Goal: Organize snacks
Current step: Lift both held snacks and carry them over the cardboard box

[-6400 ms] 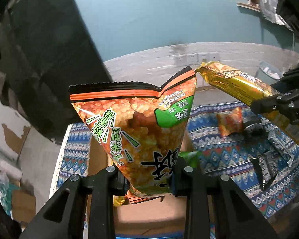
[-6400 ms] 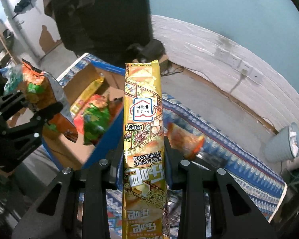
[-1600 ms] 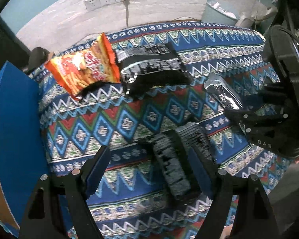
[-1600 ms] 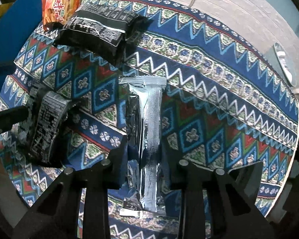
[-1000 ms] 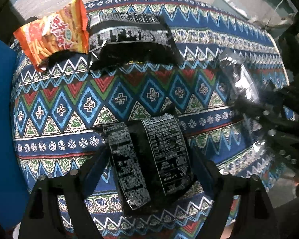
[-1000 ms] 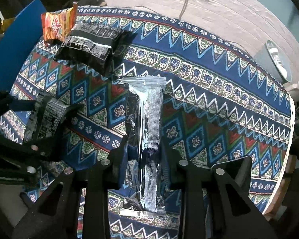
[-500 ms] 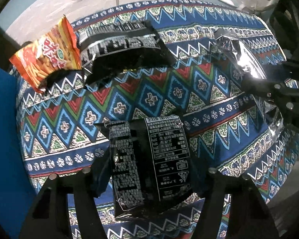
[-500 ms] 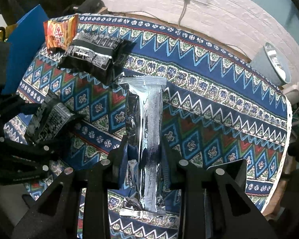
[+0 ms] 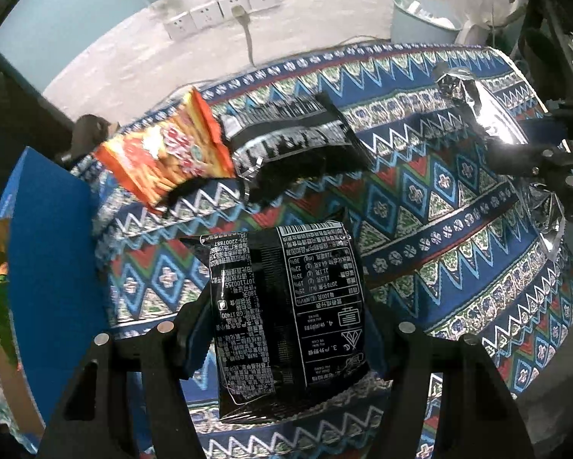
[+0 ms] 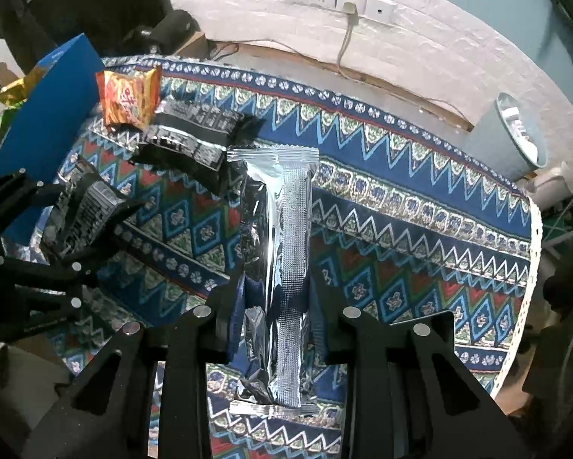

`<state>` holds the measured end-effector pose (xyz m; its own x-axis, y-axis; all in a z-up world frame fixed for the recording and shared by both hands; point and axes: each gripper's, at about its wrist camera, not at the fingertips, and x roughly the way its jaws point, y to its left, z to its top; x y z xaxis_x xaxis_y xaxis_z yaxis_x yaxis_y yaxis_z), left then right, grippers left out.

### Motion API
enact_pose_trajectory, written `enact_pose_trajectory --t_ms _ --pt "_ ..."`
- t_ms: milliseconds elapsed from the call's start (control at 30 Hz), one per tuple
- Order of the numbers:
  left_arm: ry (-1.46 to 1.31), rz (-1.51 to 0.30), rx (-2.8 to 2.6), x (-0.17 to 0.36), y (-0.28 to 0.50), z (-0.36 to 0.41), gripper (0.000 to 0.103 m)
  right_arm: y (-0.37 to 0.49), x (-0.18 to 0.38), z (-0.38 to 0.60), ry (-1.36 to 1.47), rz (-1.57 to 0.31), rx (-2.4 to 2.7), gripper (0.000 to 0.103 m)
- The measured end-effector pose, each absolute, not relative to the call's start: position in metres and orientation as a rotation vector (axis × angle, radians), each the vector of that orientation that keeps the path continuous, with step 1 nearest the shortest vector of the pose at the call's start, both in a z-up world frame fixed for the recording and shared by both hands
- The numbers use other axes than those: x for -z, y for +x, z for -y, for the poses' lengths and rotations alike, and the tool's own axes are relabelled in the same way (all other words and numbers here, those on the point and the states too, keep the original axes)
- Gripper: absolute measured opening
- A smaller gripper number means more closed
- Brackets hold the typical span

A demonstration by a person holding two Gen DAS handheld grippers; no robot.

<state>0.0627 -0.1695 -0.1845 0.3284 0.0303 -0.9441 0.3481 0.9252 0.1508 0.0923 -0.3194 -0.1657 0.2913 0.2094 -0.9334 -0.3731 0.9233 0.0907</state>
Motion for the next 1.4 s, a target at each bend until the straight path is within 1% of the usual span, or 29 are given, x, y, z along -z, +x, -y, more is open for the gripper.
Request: enact_pose_trajectory --t_ms 367,600,1067,1400 --pt "0.399 -1.115 0.204 0.132 0.042 0.136 0.067 0.087 0.134 0.303 -0.151 -1.170 -0.410 0.028" --pt "0.410 -1.058 0.197 0.111 0.037 0.129 0.067 0.082 0.108 0.286 -0.150 -1.126 -0.439 0.028" --pt "0.388 -0.952 0.154 0.059 0.022 0.082 0.067 0.074 0.055 0.238 -0.131 -1.039 -0.537 0.028" --pt "0.358 -0.915 0.106 0.040 0.011 0.036 0.067 0.075 0.028 0.192 -0.148 -1.000 -0.609 0.028"
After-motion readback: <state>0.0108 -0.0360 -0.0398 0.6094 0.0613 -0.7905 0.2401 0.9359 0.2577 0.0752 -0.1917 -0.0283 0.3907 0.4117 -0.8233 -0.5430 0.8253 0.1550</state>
